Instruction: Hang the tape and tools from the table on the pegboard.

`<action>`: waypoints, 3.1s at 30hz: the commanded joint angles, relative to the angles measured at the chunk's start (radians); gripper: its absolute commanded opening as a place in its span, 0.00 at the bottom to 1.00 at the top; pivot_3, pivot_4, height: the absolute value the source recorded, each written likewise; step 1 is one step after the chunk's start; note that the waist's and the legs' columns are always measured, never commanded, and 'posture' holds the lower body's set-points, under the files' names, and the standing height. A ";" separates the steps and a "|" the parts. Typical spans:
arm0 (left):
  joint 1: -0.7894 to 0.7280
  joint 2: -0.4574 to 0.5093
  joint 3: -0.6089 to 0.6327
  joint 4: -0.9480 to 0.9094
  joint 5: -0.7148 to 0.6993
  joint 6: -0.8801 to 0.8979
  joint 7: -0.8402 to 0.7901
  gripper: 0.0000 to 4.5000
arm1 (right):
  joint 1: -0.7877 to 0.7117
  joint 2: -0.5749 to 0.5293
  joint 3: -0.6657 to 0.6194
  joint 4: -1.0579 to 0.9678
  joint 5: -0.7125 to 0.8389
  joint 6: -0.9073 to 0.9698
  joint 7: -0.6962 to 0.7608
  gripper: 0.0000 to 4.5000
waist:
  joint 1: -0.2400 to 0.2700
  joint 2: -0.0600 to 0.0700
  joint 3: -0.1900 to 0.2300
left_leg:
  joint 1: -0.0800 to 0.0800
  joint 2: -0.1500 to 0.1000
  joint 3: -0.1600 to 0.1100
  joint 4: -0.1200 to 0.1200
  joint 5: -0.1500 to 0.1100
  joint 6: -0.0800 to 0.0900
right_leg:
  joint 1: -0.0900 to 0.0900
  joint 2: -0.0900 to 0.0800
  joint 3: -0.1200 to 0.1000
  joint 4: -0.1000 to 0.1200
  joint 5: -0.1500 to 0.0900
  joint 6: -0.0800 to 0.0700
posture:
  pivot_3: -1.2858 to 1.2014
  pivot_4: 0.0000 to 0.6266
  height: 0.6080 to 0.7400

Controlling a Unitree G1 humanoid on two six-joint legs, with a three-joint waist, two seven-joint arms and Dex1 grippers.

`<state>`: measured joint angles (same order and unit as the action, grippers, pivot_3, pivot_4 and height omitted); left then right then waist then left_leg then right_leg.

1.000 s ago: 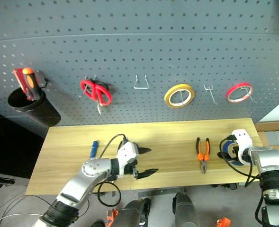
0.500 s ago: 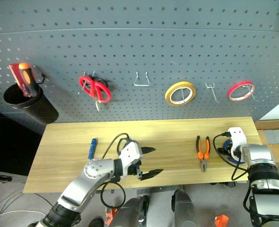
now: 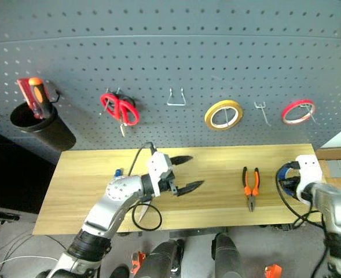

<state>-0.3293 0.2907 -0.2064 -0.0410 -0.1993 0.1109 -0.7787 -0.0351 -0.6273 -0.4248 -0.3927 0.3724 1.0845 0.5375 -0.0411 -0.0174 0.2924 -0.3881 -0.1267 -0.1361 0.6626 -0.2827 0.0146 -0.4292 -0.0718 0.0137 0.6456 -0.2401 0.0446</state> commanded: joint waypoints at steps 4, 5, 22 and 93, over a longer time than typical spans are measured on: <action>0.013 -0.055 0.045 -0.029 -0.054 -0.131 0.008 1.00 | 0.125 0.097 -0.206 -0.466 0.254 -0.114 0.062 0.08 | -0.061 0.001 -0.001 | 0.000 -0.001 0.005 0.002 0.000 0.001 | 0.000 0.000 0.002 0.001 0.005 0.007 | 0.36 0.40 1.00; 0.010 -0.064 0.048 -0.033 -0.052 -0.148 0.019 1.00 | 0.090 0.095 -0.196 -0.482 0.261 -0.130 0.044 0.08 | -0.070 0.001 -0.002 | 0.002 -0.001 0.007 0.002 0.000 0.001 | 0.000 0.000 0.003 0.000 0.007 0.008 | 0.36 0.39 1.00; 0.029 -0.064 0.113 -0.070 -0.038 -0.181 0.127 1.00 | -0.317 0.111 0.241 -0.067 0.065 -0.405 -0.073 0.08 | -0.098 -0.001 -0.020 | 0.004 0.002 0.012 0.003 0.008 0.002 | 0.001 0.001 0.003 -0.001 0.017 0.006 | 0.41 0.30 1.00; 0.444 0.270 0.050 -0.484 -0.052 0.230 0.035 1.00 | -0.458 0.352 0.350 0.538 -0.199 0.106 -0.459 0.86 | -0.039 0.001 0.030 | -0.012 0.018 0.036 0.006 0.005 0.012 | -0.014 -0.001 0.004 -0.001 0.022 0.002 | 0.49 0.63 1.00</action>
<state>0.1054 0.5555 -0.1670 -0.4737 -0.2362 0.3424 -0.7438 -0.5029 -0.2740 -0.0751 0.1349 0.1765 1.1518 0.0716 -0.0799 -0.0159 0.3220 -0.3997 -0.1085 -0.1001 0.6685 -0.2773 0.0269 -0.4436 -0.0732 0.0178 0.6450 -0.2178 0.0470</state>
